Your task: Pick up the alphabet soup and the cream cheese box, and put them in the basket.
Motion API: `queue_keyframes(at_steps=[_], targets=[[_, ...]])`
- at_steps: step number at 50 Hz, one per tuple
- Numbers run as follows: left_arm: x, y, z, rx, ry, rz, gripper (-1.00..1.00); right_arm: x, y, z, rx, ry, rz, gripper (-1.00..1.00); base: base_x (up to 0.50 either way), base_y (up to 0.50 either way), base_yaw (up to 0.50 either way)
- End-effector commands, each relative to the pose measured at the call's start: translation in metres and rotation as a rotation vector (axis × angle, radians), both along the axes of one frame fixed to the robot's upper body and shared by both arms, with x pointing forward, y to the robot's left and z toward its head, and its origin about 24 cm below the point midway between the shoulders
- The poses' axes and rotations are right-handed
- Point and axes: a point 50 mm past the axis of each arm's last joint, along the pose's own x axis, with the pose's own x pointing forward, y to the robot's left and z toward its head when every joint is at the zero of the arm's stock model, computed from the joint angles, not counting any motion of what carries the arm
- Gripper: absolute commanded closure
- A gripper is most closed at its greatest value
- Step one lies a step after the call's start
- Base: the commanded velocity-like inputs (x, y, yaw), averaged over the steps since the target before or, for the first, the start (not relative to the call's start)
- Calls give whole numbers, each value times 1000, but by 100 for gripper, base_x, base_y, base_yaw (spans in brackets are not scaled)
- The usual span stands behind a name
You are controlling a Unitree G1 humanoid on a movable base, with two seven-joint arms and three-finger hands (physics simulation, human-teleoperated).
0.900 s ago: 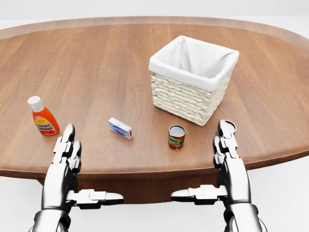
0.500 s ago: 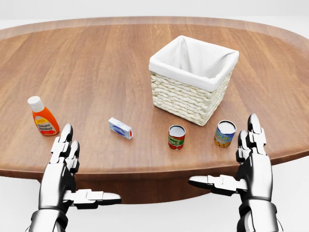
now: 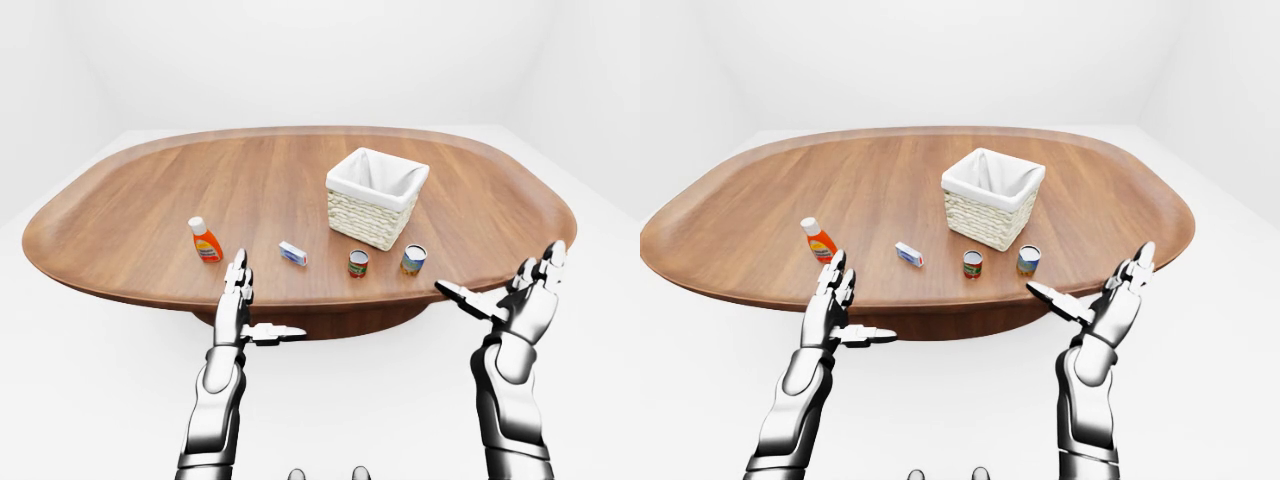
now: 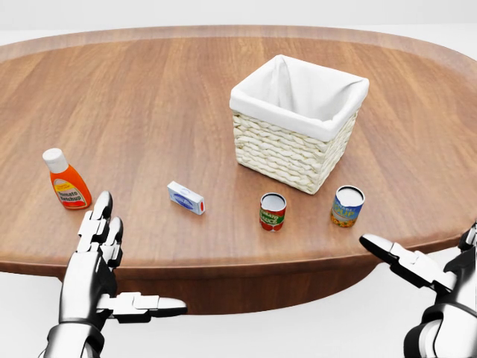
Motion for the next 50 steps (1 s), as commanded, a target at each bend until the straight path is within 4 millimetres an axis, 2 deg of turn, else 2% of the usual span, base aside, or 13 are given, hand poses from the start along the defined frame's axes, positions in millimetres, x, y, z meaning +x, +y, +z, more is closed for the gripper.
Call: queue_keyframes(at_steps=[1,6,17,20,27,34,50], targets=[[0,0,1,-1,-1,-1,-100,-7,-23,12,-42,-33,-203,-100,0,0,0],[0,0,0,-1,0,-1,-100,-16,-35,14,-47,-29,-251,-100,0,0,0],[2,1,-2,-1,0,-1,-100,-20,-37,19,-64,-47,-262,-100,0,0,0],[2,0,-2,-1,0,-1,-100,-28,-41,24,-74,-70,-290,-100,0,0,0],[2,0,-2,-1,0,-1,-100,-32,-44,25,-74,-75,-308,-100,0,0,0],[2,1,-3,-2,1,-1,-100,-33,-49,20,-67,-58,-326,-100,0,0,0],[1,0,-1,-2,3,-4,-100,-29,-45,17,-62,-52,-300,-100,0,0,0]])
